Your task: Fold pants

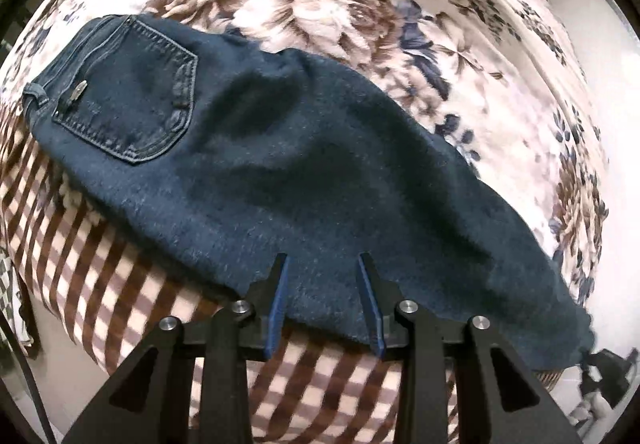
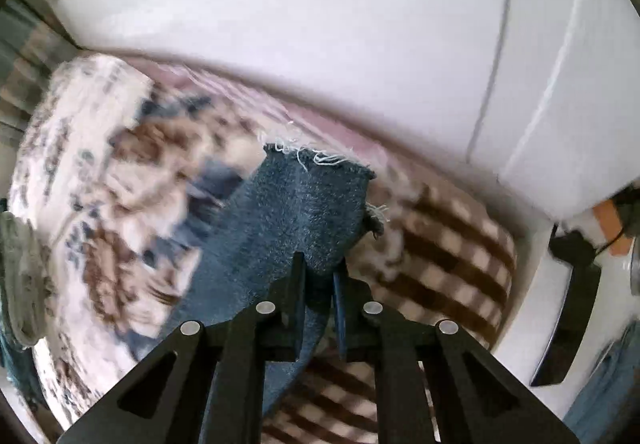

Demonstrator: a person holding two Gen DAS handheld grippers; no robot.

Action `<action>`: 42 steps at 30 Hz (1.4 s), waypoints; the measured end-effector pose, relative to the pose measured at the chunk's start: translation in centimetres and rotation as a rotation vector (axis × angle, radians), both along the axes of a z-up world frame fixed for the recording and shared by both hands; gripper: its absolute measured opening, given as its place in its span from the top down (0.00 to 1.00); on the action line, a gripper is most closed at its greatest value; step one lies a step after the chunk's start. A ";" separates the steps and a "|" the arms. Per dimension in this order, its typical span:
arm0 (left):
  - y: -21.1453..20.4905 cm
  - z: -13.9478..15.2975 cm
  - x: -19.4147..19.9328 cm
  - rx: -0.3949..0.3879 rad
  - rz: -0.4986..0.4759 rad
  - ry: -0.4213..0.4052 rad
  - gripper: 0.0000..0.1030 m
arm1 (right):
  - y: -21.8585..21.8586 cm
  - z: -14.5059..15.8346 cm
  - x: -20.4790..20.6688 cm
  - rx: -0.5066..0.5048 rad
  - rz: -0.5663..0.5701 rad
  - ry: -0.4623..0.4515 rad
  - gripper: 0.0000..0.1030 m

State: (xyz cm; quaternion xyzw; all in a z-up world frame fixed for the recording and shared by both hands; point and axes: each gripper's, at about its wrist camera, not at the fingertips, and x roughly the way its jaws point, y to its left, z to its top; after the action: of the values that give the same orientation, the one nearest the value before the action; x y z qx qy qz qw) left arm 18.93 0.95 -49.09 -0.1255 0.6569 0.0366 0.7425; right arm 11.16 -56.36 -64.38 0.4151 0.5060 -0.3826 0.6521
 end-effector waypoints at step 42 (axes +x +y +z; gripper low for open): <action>33.9 -4.1 3.4 -0.141 0.346 0.076 0.69 | 43.9 -3.9 8.0 0.486 0.320 0.017 0.90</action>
State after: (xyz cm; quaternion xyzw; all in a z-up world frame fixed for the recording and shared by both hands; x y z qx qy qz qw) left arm 22.37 34.80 -53.21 -0.2868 0.6542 0.1221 0.6891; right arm 19.13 -12.45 -68.27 0.4711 0.6473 -0.1458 0.5812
